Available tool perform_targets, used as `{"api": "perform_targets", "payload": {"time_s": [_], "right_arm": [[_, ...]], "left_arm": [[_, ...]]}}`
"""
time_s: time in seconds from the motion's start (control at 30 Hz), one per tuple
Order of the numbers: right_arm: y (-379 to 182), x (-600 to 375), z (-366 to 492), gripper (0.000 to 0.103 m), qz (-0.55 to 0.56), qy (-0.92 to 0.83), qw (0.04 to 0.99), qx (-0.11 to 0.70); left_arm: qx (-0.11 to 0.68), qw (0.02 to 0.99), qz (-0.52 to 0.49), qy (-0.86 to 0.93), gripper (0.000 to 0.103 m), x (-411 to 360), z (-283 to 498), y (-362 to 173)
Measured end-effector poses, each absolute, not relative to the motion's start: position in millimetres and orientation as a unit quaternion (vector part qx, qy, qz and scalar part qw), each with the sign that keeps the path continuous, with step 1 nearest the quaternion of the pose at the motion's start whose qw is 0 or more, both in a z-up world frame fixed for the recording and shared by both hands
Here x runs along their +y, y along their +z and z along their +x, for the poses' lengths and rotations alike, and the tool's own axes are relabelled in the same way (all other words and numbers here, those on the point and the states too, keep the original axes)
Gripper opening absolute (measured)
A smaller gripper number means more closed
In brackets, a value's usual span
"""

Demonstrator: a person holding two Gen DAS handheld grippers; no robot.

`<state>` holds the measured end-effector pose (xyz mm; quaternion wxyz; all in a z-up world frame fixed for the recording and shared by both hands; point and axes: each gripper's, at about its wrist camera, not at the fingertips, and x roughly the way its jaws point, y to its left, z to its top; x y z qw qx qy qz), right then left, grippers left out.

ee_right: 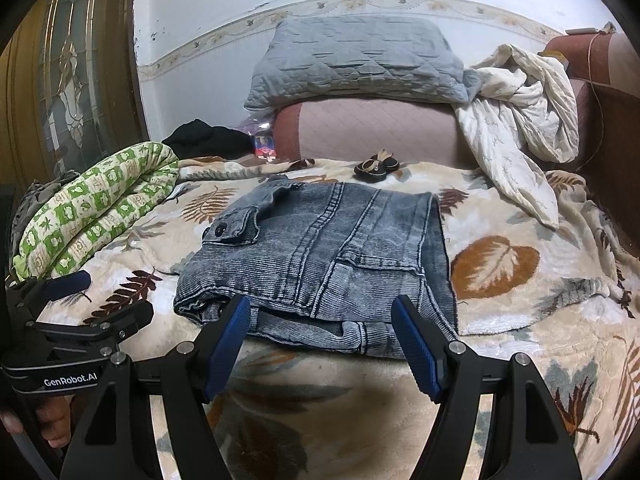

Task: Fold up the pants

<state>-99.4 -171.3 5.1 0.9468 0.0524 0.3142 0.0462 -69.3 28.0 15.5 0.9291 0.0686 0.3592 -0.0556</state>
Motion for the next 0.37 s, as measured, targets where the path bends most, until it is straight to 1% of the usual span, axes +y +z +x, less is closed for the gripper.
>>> {"api": "perform_targets", "payload": {"time_s": [0.37], "right_arm": [[4.7, -170.0, -99.3, 0.074, 0.051, 0.047, 0.947, 0.315]], "left_arm": [[0.355, 0.931, 0.061, -0.061, 0.103, 29.0, -69.9, 16.6]]}}
